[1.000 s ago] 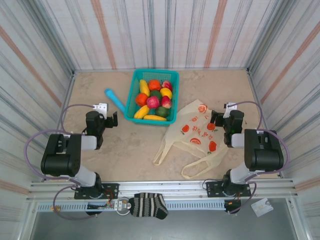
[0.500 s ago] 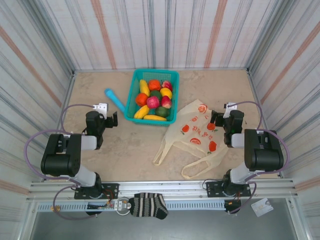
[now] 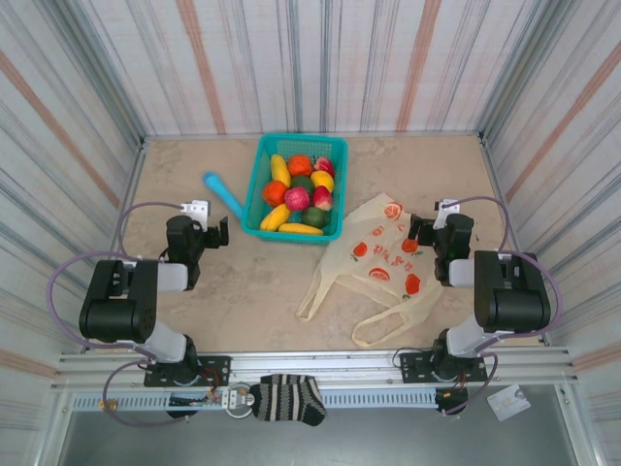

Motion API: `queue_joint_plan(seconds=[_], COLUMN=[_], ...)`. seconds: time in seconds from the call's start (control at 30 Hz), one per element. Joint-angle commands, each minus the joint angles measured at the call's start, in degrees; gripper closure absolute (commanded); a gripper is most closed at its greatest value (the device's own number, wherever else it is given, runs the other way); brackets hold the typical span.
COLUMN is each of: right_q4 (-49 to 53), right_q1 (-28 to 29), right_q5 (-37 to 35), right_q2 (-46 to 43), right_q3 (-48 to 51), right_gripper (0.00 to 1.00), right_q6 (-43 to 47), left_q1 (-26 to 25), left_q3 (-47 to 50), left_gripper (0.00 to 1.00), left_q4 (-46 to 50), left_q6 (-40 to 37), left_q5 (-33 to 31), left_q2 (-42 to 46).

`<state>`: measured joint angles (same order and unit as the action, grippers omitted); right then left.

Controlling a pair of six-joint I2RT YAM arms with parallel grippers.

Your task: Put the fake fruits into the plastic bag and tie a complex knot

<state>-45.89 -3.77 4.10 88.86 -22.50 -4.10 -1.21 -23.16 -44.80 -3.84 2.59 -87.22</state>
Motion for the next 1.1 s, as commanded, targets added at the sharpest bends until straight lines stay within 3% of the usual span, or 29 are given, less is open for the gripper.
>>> queue_joint_plan(seconds=[0.0, 0.13, 0.23, 0.4, 0.57, 0.67, 0.73, 0.8, 0.87, 0.93, 1.0, 1.07], right_q4=[-1.05, -1.33, 3.3, 18.69, 28.19, 34.03, 40.78, 49.28, 59.4, 69.46, 70.69, 62.19], right_q1=[-0.11, -0.27, 1.52, 6.62, 14.86, 22.07, 27.06, 33.01, 38.84, 38.99, 35.84, 26.69], right_q5=[-0.38, 3.58, 2.47, -7.86, -9.54, -9.37, -11.9, -18.35, -26.5, -23.22, -17.87, 2.0], right_q2=[-0.14, -0.74, -4.3, -16.0, -24.71, -26.44, -27.14, -27.21, -27.22, -28.34, -31.42, -34.22], right_q3=[-0.55, -0.22, -1.07, -7.18, -16.35, -22.91, -27.76, -33.34, -38.84, -43.2, -41.49, -36.15], right_gripper=[0.01, 0.01, 0.01, 0.01, 0.01, 0.01, 0.01, 0.01, 0.01, 0.01, 0.01, 0.01], right_q6=[-0.99, 0.27, 2.27, 1.01, 0.73, 1.1, -0.91, -2.71, -3.74, -8.77, -16.69, -22.15], left_q1=[1.94, 2.25, 2.24, 1.33, -0.41, -5.15, -9.23, -14.33, -20.3, -22.42, -21.89, -20.04], left_q3=[-0.72, -0.58, -0.67, -10.24, -12.95, -14.9, -18.43, -20.96, -22.53, -23.34, -24.24, -23.47], left_gripper=[0.01, 0.01, 0.01, 0.01, 0.01, 0.01, 0.01, 0.01, 0.01, 0.01, 0.01, 0.01], left_q4=[0.14, -0.12, -0.22, 21.33, 24.43, 28.03, 34.68, 41.45, 47.55, 54.95, 61.25, 64.7], left_q6=[-0.22, -0.13, -0.19, 1.36, -0.86, 1.75, 6.09, 7.82, 12.89, 20.14, 27.64, 33.52], left_q5=[4.71, 5.28, 5.6, -1.47, -1.49, -1.98, 1.98, 6.06, 3.31, 3.89, 4.09, 6.09], left_q2=[0.58, 0.63, 1.13, 9.67, 20.36, 26.34, 29.71, 33.48, 37.67, 40.78, 42.49, 43.57])
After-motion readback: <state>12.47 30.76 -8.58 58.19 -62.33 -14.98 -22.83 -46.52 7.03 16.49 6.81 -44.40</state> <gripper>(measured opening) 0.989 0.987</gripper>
